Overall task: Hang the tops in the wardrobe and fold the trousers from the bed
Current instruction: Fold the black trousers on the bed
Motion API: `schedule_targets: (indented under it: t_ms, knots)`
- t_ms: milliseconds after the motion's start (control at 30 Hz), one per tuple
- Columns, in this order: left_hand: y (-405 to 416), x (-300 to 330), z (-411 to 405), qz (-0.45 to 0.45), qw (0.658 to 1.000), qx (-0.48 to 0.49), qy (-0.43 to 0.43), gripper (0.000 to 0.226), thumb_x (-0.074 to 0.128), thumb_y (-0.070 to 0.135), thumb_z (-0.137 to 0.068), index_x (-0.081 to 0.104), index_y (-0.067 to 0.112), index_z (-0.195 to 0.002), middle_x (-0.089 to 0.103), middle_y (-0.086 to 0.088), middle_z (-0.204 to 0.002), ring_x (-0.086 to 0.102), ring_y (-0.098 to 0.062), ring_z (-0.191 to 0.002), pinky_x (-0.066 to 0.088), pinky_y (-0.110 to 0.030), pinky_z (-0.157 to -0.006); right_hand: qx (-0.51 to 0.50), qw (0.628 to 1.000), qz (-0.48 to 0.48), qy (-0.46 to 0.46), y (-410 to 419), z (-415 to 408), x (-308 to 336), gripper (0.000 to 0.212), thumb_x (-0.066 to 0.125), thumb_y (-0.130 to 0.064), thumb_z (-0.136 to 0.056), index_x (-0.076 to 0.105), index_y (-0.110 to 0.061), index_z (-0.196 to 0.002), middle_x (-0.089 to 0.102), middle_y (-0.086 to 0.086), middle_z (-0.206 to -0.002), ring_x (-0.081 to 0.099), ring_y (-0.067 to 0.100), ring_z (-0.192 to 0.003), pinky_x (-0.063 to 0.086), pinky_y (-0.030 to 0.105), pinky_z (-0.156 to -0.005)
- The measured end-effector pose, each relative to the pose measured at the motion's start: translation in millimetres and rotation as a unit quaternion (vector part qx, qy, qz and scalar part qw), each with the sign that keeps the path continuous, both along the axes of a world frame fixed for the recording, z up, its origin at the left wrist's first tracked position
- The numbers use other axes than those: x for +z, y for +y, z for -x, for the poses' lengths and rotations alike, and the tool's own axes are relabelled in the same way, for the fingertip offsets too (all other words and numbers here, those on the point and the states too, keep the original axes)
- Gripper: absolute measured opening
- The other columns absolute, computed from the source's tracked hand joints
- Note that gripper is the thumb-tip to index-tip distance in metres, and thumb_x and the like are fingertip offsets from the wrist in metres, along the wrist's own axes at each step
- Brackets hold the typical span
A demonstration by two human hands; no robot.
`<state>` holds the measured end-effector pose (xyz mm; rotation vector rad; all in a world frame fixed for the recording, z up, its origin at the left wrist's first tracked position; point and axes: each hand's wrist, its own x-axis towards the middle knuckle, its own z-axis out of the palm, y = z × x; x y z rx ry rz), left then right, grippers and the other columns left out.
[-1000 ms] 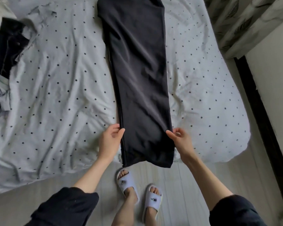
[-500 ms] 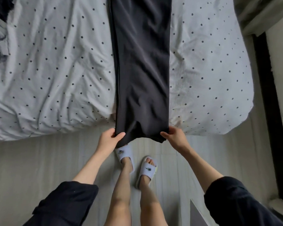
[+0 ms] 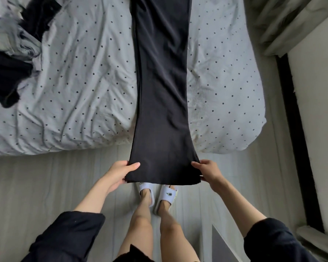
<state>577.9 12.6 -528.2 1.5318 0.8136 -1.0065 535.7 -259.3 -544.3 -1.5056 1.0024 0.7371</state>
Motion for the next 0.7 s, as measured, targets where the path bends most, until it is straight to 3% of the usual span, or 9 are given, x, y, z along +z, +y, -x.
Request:
schedule_targets:
  t_ms: [100, 233, 400, 500, 600, 700]
  knots:
    - [-3, 24, -27, 0.013, 1.0, 0.023, 0.004, 0.005, 0.062, 0.009, -0.087, 0.064, 0.007, -0.09, 0.071, -0.006, -0.086, 0.067, -0.015, -0.074, 0.053, -0.025, -0.053, -0.014, 0.999, -0.029, 0.028, -12, -24, 30, 0.015, 0.067, -0.018, -0.085, 0.057, -0.007, -0.082, 0.061, 0.005, -0.077, 0.057, 0.015, -0.066, 0.046, 0.024, -0.052]
    - [-8, 50, -76, 0.03, 0.988, 0.152, -0.004, 0.004, 0.058, 0.007, -0.086, 0.059, 0.009, -0.082, 0.062, -0.008, -0.076, 0.058, -0.018, -0.068, 0.049, -0.019, -0.042, -0.052, 0.991, -0.111, 0.052, -28, -72, 63, 0.013, 0.066, -0.019, -0.084, 0.058, -0.009, -0.081, 0.061, 0.002, -0.062, 0.058, 0.014, -0.054, 0.044, 0.021, -0.044]
    - [-21, 71, -160, 0.094, 0.975, 0.2, -0.031, 0.016, 0.05, 0.013, -0.088, 0.057, -0.001, -0.084, 0.066, -0.015, -0.06, 0.064, -0.021, -0.05, 0.047, -0.018, -0.04, -0.129, 0.971, -0.201, 0.03, -44, -160, 84, 0.012, 0.057, -0.015, -0.086, 0.062, -0.005, -0.09, 0.064, 0.006, -0.063, 0.063, 0.016, -0.055, 0.047, 0.018, -0.045]
    - [-27, 62, -199, 0.117, 0.975, 0.18, -0.061, 0.036, 0.042, 0.036, -0.096, 0.058, 0.004, -0.095, 0.07, -0.015, -0.081, 0.067, -0.026, -0.073, 0.053, -0.026, -0.053, -0.151, 0.967, -0.207, -0.015, -46, -198, 79, 0.021, 0.057, -0.026, -0.089, 0.063, -0.006, -0.091, 0.069, 0.004, -0.078, 0.067, 0.018, -0.074, 0.051, 0.025, -0.056]
    - [-30, 29, -220, 0.025, 0.99, 0.11, -0.086, 0.046, 0.035, 0.047, -0.098, 0.056, 0.009, -0.11, 0.064, -0.009, -0.1, 0.06, -0.022, -0.088, 0.048, -0.031, -0.071, -0.168, 0.979, -0.116, -0.026, -38, -217, 50, 0.026, 0.05, -0.032, -0.095, 0.059, -0.008, -0.093, 0.064, 0.007, -0.092, 0.06, 0.02, -0.082, 0.05, 0.033, -0.072]
    - [-27, -6, -198, -0.104, 0.987, 0.073, -0.096, 0.035, 0.047, 0.029, -0.097, 0.052, 0.006, -0.123, 0.057, -0.005, -0.092, 0.053, -0.015, -0.076, 0.042, -0.027, -0.067, -0.106, 0.992, 0.066, -0.014, -22, -197, 15, 0.032, 0.053, -0.026, -0.094, 0.058, 0.004, -0.104, 0.058, 0.017, -0.095, 0.054, 0.027, -0.086, 0.047, 0.045, -0.085]
